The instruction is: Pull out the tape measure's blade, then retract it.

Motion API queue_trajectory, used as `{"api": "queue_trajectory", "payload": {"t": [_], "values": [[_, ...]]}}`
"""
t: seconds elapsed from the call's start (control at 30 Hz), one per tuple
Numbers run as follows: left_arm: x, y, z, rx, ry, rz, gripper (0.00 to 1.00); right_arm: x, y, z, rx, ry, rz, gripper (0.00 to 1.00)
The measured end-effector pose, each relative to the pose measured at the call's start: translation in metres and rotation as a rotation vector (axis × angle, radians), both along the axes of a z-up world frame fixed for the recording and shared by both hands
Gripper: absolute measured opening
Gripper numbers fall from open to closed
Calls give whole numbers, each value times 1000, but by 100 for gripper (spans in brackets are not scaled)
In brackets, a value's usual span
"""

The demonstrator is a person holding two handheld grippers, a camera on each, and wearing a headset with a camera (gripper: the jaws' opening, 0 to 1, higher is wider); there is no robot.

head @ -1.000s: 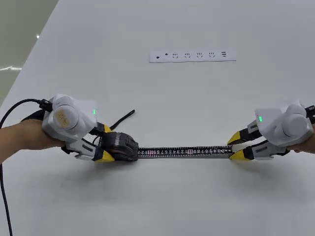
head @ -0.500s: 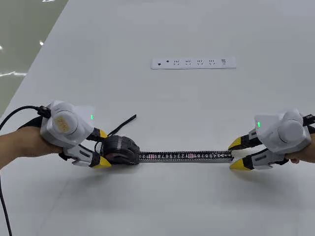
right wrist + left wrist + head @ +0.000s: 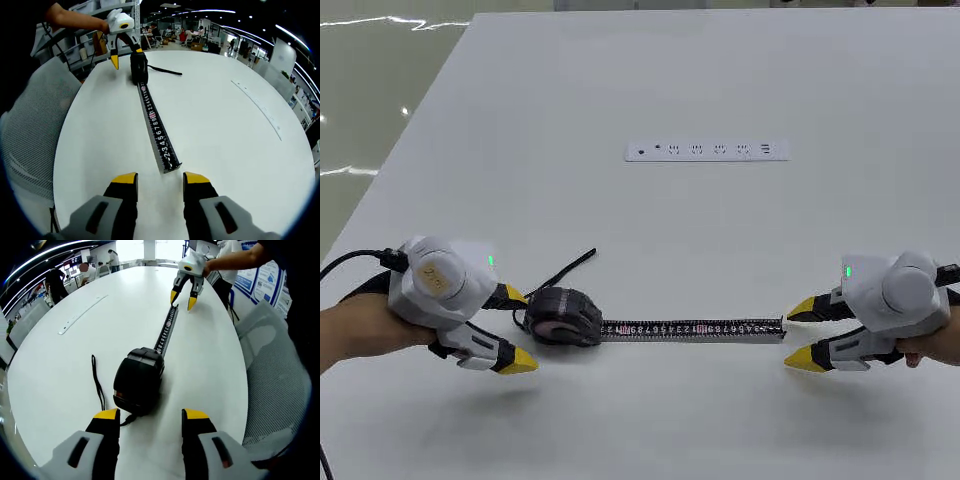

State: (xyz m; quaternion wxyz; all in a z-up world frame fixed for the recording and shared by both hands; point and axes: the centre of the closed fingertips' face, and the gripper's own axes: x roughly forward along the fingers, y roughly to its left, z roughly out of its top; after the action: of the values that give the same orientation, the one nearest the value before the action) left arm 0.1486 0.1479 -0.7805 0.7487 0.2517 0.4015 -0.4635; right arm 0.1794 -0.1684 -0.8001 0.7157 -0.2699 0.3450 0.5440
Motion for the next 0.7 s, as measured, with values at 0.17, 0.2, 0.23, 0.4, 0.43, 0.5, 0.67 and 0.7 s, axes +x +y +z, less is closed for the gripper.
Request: {"api": "queue_trajectory", "payload": {"t": [0.17, 0.2, 0.23, 0.4, 0.43, 0.5, 0.67, 0.7], "values": [[-13, -6, 9, -32, 6, 51, 52, 0, -4, 4, 19, -9, -70, 39], [-15, -8, 11, -35, 4, 60, 54, -1, -4, 6, 23, -10, -84, 40], [-16, -8, 12, -38, 2, 69, 55, -4, -3, 8, 26, -8, -90, 41], [-14, 2, 10, -74, -13, 131, 60, -10, -6, 9, 31, -9, -131, 46], [-16, -1, 13, -78, -15, 139, 62, -10, -6, 10, 32, -12, -136, 48], [-21, -4, 18, -89, -15, 153, 64, -15, -5, 17, 35, -21, -147, 49], [-24, -5, 27, -114, -47, 191, 68, -17, -5, 24, 52, -38, -196, 55], [-25, -6, 29, -121, -54, 200, 69, -17, -5, 26, 55, -38, -204, 57]]}}
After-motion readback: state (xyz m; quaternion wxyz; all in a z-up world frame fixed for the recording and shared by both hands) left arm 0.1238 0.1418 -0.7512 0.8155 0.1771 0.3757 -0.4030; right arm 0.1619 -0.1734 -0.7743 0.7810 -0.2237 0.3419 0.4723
